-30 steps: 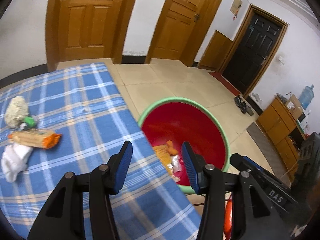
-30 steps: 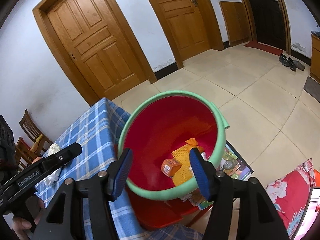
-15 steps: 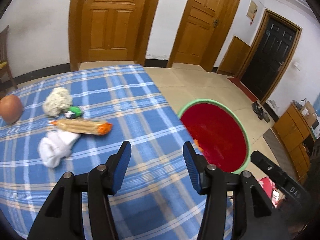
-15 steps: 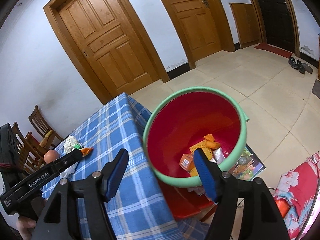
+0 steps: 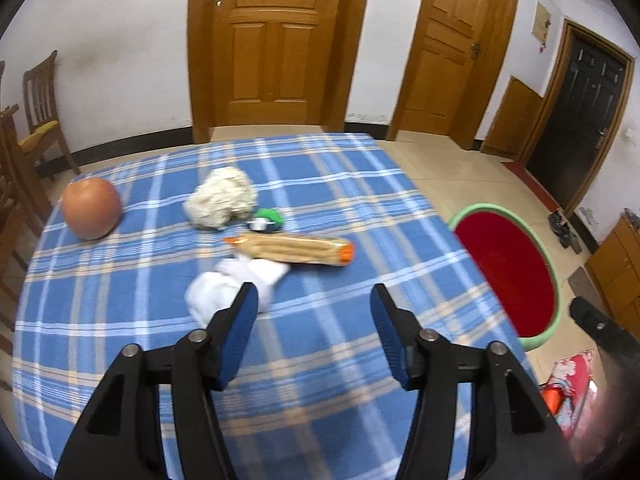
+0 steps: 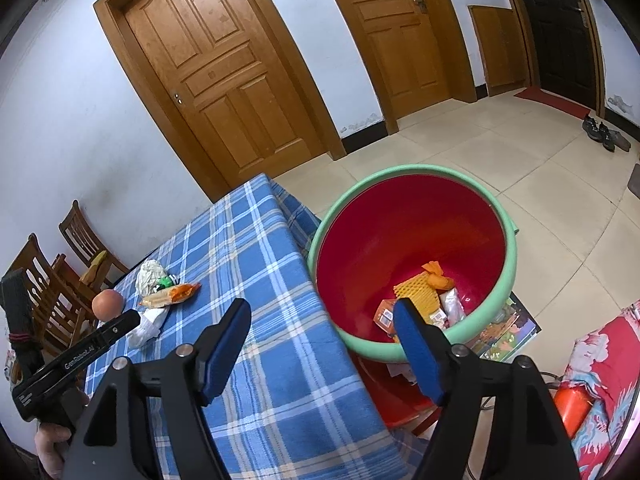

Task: Collect trash
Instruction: 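Grasp the white cloth with the left gripper and lift it, then lower the right gripper onto the snack bag and close on its end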

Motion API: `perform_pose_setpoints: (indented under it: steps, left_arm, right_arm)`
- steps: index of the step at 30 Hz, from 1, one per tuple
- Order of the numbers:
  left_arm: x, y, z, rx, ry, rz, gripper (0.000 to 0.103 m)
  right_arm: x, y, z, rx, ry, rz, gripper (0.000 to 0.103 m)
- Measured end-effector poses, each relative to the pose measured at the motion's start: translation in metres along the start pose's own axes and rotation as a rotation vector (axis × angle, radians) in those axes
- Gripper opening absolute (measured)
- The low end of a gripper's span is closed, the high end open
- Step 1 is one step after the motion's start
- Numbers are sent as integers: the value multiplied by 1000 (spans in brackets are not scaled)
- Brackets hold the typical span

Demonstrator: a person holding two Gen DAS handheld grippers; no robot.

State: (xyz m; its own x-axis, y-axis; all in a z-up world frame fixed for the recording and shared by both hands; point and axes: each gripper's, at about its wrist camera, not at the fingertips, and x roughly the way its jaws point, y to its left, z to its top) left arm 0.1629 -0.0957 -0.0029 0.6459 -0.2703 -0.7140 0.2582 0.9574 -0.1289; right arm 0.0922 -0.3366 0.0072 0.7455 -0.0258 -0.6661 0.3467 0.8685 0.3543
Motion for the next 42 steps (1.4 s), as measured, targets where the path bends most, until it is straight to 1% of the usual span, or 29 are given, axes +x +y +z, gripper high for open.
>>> perform_pose_setpoints:
  steps: [1, 4, 7, 11, 16, 18, 19, 20, 22, 23, 26, 30, 38, 42]
  left_arm:
    - [2, 5, 0, 2, 2, 14, 64]
    - [9, 17, -1, 6, 10, 47, 67]
    - [21, 30, -4, -13, 32, 54, 70]
    - [34, 41, -7, -42, 61, 59, 70]
    - [46, 46, -7, -35, 68, 85, 70]
    - [51, 47, -7, -37, 73, 84, 70]
    - [53, 48, -7, -38, 77, 81, 69]
    - [54, 50, -8, -44, 77, 78, 60]
    - [55, 53, -8, -57, 81, 64, 49]
    - [54, 57, -8, -75, 82, 45, 43]
    - [49, 63, -10, -96, 82, 39, 33]
    - [35, 76, -15, -139, 81, 35, 32]
    - [3, 112, -25, -229, 40, 109, 32]
    - [-6, 126, -27, -260, 23, 146, 32]
  right_arm:
    - [1, 2, -1, -2, 1, 0, 76]
    - [3, 8, 0, -13, 6, -1, 77]
    - [8, 16, 1, -32, 18, 1, 78]
    - [16, 28, 0, -51, 37, 8, 78]
    - [26, 42, -1, -89, 62, 16, 78]
    - [30, 48, -1, -109, 73, 19, 78]
    - [32, 50, 0, -118, 78, 21, 78]
    - [35, 54, 1, -130, 85, 22, 79]
    - [40, 60, 1, -147, 96, 26, 79]
    - [44, 65, 1, -162, 108, 32, 79]
    - [54, 77, 0, -204, 131, 50, 79]
    - [68, 96, 1, -261, 162, 91, 80]
    - [106, 141, 1, -395, 231, 175, 82]
    - [125, 160, -3, -443, 264, 192, 82]
